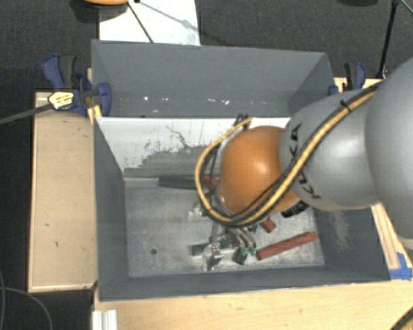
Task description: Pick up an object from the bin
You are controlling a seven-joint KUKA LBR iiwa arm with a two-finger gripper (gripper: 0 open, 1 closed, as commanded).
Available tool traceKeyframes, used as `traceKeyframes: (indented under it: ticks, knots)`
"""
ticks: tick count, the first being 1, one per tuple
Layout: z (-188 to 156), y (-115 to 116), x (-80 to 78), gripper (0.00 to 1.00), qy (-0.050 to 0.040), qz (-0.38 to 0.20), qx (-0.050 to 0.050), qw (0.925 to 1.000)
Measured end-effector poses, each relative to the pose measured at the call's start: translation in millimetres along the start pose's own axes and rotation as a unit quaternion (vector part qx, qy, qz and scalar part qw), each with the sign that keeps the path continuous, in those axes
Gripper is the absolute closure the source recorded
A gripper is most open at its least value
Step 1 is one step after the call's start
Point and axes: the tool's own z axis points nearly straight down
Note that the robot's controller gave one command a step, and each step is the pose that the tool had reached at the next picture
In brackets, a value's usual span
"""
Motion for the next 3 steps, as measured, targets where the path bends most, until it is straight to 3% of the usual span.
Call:
traceKeyframes:
  ticks: [1, 2, 3]
  knots:
    - [11, -29, 9.8, 0.0, 0.0027, -0.045, 0.001, 0.999]
    - [-12, -48, 10.6, 0.0, 0.0012, 0.026, 0.0, 0.9997]
    - [40, -52, 4.2, 0.0, 0.0, 0.009, 0.0, 1.0]
